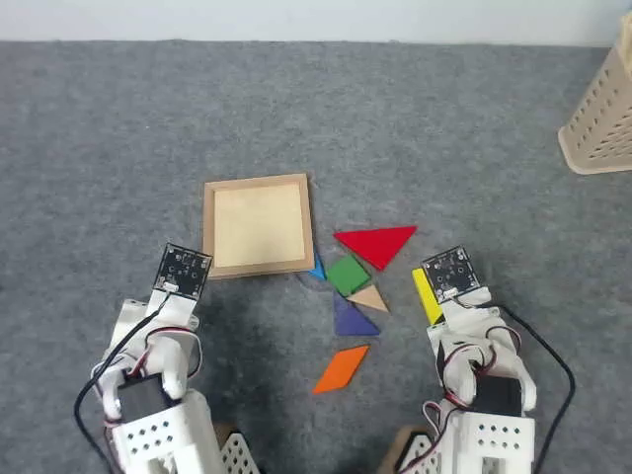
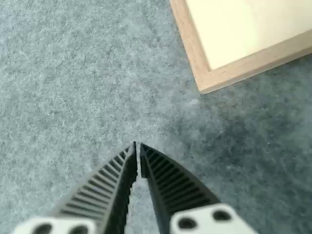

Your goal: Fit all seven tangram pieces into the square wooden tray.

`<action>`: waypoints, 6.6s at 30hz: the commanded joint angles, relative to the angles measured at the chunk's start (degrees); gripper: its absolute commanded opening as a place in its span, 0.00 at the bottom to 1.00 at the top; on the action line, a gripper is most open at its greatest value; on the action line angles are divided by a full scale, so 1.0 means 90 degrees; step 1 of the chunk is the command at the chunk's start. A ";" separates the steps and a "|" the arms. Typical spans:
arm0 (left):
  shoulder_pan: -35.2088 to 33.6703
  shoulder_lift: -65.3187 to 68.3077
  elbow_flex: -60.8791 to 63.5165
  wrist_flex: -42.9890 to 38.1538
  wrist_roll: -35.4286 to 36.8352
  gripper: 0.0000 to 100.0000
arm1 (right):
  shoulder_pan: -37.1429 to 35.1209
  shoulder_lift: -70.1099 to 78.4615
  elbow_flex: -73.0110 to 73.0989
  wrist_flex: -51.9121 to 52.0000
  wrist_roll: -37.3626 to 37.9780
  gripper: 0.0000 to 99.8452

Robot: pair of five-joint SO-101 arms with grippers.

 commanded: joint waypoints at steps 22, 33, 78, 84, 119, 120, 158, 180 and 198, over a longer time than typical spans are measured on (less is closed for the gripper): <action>-0.0010 0.0000 -0.0024 0.0049 -0.0020 0.01 | 0.0083 -0.0161 0.0137 0.0122 0.0098 0.01; -0.0010 0.0000 -0.0024 0.0049 -0.0020 0.01 | 0.0083 -0.0161 0.0137 0.0122 0.0098 0.01; -0.0010 0.0000 -0.0024 0.0049 -0.0020 0.01 | 0.0073 -0.0161 0.0137 0.0425 0.0068 0.01; -0.0010 0.0029 -0.0024 0.0059 -0.0010 0.01 | -0.0464 -0.0210 0.0137 0.0904 0.0098 0.01; -0.0918 0.0010 -0.0024 0.0098 -0.1133 0.01 | -0.3678 0.9841 -0.7824 -0.0630 -0.1963 0.16; -0.0918 0.0010 -0.0024 0.0098 -0.1133 0.01 | -0.3639 1.0076 -0.7893 -0.0698 -0.1915 0.16; -0.0918 0.0010 -0.0024 0.0098 -0.1153 0.01 | -0.2447 1.1990 -0.8684 0.0044 0.5734 0.34; -0.0918 0.0010 -0.0024 0.0098 -0.1153 0.01 | -0.2330 1.3260 -0.9963 0.0073 0.3575 0.16; -0.0918 0.0010 -0.0024 0.0098 -0.1153 0.01 | -0.3502 1.3201 -1.3089 0.1284 0.1758 0.16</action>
